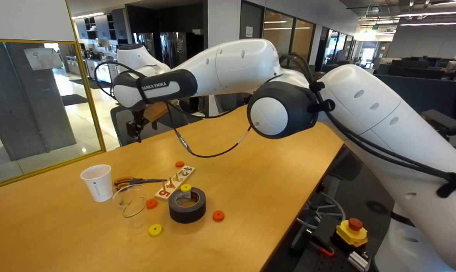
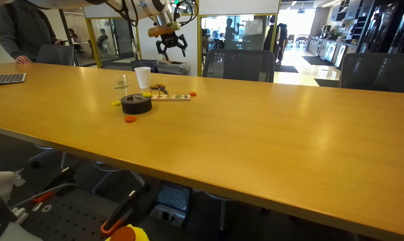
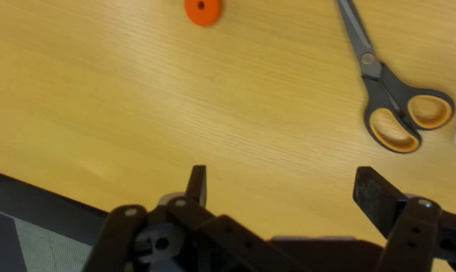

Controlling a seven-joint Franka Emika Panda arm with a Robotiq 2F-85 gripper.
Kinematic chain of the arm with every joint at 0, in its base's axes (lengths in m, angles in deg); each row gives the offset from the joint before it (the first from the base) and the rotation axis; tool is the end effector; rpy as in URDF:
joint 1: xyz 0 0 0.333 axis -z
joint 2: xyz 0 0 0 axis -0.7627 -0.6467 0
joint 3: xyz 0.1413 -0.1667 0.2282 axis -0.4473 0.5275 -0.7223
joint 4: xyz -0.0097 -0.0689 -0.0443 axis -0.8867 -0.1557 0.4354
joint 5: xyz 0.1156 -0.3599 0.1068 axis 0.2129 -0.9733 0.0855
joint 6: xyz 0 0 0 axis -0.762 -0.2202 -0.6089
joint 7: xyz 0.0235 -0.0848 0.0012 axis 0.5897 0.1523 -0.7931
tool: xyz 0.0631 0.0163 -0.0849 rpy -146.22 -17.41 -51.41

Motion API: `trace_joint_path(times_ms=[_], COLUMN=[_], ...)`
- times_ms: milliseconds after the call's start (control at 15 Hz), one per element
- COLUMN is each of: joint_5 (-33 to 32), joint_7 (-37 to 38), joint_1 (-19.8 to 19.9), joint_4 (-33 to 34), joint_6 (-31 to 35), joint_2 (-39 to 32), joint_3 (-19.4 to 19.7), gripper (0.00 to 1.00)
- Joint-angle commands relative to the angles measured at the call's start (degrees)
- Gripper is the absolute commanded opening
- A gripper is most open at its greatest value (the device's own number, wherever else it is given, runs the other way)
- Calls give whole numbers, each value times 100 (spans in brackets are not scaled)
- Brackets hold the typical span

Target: Put three round orange blocks in the white cup, then put the two round yellow blocks in the clear cup and put the last round orange block in the white cup

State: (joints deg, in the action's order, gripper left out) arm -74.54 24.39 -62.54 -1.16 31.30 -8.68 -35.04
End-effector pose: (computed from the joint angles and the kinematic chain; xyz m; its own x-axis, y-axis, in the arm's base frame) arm 0.7940 0.1376 0.3857 0.9165 0.3312 0.2243 0.2728 -0.9277 0.2551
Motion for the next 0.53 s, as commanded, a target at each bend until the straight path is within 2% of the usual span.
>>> trace_joint_path(times_ms=[0, 200, 467], joint_5=[133, 294, 535], joint_7=[157, 69, -118], joint_1=[366, 746, 1164], joint_4=[-526, -813, -1081], joint_6=[84, 111, 4], joint_2=[131, 106, 111], joint_3=[60, -17, -307], gripper=[100, 100, 100])
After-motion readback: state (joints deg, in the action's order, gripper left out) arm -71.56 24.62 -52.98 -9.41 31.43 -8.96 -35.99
